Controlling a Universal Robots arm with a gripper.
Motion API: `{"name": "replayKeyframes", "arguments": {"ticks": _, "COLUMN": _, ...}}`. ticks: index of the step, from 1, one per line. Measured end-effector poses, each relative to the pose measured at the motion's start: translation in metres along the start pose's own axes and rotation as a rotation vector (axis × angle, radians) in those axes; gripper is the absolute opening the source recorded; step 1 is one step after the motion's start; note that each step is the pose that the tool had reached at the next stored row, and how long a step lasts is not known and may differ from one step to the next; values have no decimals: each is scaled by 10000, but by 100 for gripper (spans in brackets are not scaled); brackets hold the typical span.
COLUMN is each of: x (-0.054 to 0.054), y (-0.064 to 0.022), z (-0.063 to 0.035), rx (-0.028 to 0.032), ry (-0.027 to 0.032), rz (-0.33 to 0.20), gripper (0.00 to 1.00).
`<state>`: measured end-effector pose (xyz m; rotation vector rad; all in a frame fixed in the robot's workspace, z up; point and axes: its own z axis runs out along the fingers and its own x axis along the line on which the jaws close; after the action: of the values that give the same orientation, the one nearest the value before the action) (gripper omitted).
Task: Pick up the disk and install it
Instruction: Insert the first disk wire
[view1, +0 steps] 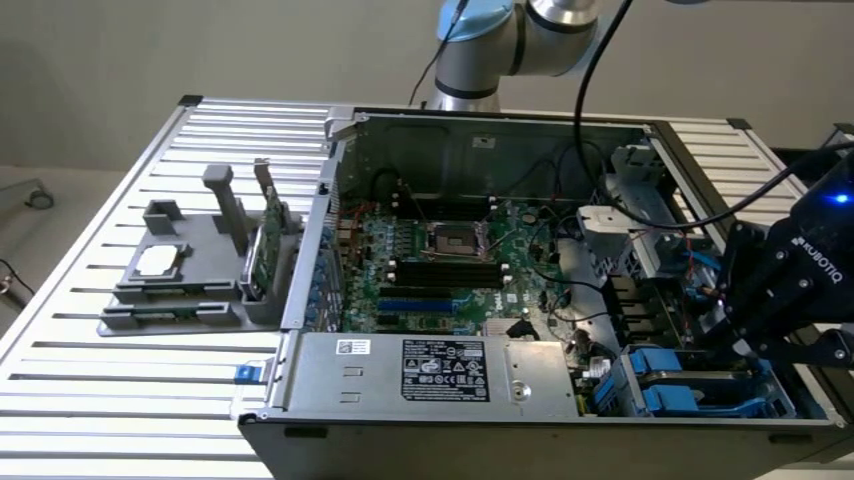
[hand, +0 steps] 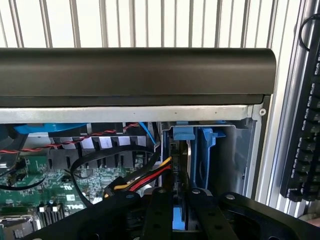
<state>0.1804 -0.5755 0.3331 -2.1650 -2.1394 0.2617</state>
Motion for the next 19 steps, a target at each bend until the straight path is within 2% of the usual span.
{"name": "replayKeyframes", "arguments": {"ticks": 5, "x": 0, "y": 0, "z": 0, "rx": 2, "ry": -40, "rz": -220, "gripper": 17}}
{"name": "replayKeyframes", "arguments": {"ticks": 8, "x": 5, "y": 0, "z": 0, "rx": 24, "ry": -52, "rz": -286, "gripper": 17}}
{"name": "replayKeyframes", "arguments": {"ticks": 12, "x": 12, "y": 1, "z": -1, "rx": 68, "ry": -57, "rz": -310, "gripper": 17}}
{"name": "replayKeyframes", "arguments": {"ticks": 19, "x": 14, "y": 25, "z": -5, "rx": 81, "ry": -48, "rz": -315, "gripper": 17}}
